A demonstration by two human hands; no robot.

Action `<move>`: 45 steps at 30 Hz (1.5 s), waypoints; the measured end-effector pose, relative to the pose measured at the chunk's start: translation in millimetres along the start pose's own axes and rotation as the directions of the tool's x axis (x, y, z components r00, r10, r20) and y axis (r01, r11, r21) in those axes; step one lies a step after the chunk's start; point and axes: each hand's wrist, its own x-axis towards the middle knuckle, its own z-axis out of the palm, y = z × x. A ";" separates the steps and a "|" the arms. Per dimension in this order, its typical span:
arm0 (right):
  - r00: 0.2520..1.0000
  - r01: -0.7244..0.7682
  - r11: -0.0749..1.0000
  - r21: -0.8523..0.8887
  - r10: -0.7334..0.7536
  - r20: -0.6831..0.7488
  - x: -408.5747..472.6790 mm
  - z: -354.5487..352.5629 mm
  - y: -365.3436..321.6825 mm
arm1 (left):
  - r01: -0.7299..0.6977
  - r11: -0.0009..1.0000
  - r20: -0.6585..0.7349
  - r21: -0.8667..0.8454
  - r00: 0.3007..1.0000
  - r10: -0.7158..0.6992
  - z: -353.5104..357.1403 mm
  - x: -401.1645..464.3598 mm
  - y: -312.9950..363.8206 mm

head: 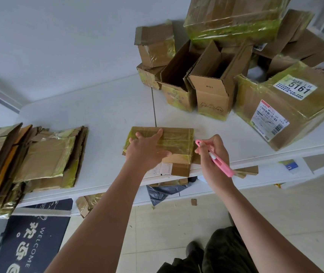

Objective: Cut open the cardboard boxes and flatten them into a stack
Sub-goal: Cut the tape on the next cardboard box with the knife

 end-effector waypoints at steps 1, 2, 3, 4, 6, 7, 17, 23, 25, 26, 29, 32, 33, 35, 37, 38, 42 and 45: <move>1.000 0.007 1.000 -0.012 -0.007 0.004 -0.3 -0.2 0.9 | 0.001 1.000 0.000 0.006 1.000 -0.001 0.3 0.8 0.0; 1.000 0.019 1.000 -0.022 -0.019 0.004 -1.5 -0.7 1.8 | 0.000 1.000 -0.001 0.010 1.000 0.000 0.5 1.3 0.0; 0.999 0.037 0.999 -0.031 -0.037 0.005 -3.4 -1.3 2.1 | 0.001 1.000 0.000 0.012 1.000 -0.001 0.5 1.9 -0.1; 0.998 0.054 0.998 -0.037 -0.053 0.013 -6.6 -2.2 2.9 | -0.001 1.000 0.002 0.012 1.000 0.001 0.3 2.1 0.0; 0.997 0.052 0.998 -0.031 -0.051 0.053 -17.9 -3.4 2.9 | 0.000 1.000 0.006 0.010 1.000 0.000 0.5 2.3 -0.6; 0.996 0.037 0.999 -0.024 -0.035 0.076 -24.5 -4.4 2.2 | 0.001 1.000 0.006 0.006 1.000 -0.001 0.3 2.3 -1.2; 0.999 0.034 0.996 0.085 -0.033 -0.014 -27.2 -29.8 -11.9 | 0.120 0.964 -0.243 0.236 0.968 -0.061 -0.2 -1.5 7.6; 0.997 -0.043 0.992 0.121 0.051 -0.065 -21.9 -28.8 -14.6 | 0.102 0.986 -0.173 -0.130 0.977 -0.124 -10.9 10.5 -7.9; 0.995 -0.047 0.990 0.131 0.058 -0.083 -21.8 -26.7 -16.4 | 0.084 0.972 -0.110 -0.221 0.988 -0.110 -12.5 16.0 -10.8; 0.994 -0.045 0.989 0.138 0.058 -0.093 -22.2 -25.9 -17.3 | 0.085 0.973 -0.098 -0.216 0.989 -0.108 -12.8 16.6 -9.5; 0.993 -0.054 0.988 0.142 0.067 -0.092 -23.1 -21.7 -15.6 | 0.148 0.983 -0.174 -0.107 0.971 -0.165 -13.6 10.9 -1.4; 0.994 -0.069 0.987 0.148 0.081 -0.076 -25.7 -15.8 -13.0 | 0.312 0.939 -0.143 -0.145 0.932 -0.332 -12.9 2.9 5.3; 0.993 -0.079 0.985 0.154 0.092 -0.080 -26.5 -13.5 -12.7 | 0.358 0.912 -0.107 -0.202 0.917 -0.383 -11.9 1.6 6.0; 0.991 -0.086 0.982 0.166 0.101 -0.086 -28.7 -8.2 -12.3 | 0.423 0.812 0.000 -0.402 0.887 -0.463 -8.6 0.9 5.2; 0.991 -0.083 0.981 0.176 0.100 -0.090 -32.1 -3.5 -9.9 | 0.435 0.611 0.131 -0.662 0.869 -0.477 -5.6 -1.1 5.4; 0.990 -0.085 0.979 0.187 0.104 -0.093 -33.9 -1.8 -8.4 | 0.415 0.510 0.168 -0.754 0.871 -0.461 -3.7 -2.2 5.6; 0.989 -0.076 0.980 0.182 0.098 -0.114 -39.6 1.0 -5.2 | 0.248 0.449 0.078 -0.858 0.928 -0.363 4.2 -9.3 10.0; 0.984 -0.069 0.980 0.186 0.097 -0.149 -40.9 1.5 -6.0 | 0.235 0.405 0.084 -0.884 0.930 -0.358 6.2 -11.0 12.6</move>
